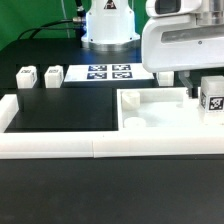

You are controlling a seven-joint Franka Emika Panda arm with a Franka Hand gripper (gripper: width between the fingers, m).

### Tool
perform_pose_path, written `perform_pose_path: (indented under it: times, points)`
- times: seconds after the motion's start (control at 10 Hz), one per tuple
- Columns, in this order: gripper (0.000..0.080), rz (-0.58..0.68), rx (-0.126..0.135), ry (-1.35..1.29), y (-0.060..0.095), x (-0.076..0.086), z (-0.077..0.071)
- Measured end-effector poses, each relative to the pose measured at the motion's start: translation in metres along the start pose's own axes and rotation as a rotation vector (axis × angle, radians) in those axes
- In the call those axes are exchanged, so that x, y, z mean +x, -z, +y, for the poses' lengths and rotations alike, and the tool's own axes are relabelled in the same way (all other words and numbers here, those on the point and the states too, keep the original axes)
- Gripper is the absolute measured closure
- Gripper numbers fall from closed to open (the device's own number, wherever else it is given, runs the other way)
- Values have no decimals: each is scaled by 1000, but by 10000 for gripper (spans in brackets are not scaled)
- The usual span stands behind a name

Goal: Assemble square table

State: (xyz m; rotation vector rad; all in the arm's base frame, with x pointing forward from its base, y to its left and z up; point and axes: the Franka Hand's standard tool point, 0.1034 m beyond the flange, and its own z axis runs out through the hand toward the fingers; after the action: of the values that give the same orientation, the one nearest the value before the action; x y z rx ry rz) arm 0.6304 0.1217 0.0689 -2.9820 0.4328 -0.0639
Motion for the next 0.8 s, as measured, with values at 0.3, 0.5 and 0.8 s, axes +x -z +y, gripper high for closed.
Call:
perform_pose_path:
  times: [0.3,0.5,0.8]
  points:
    - [504,-3,-5,-244,0,0,5]
    - [504,-2,-7,-564,0,0,5]
    - [505,-58,41,-1204,-1,1,3]
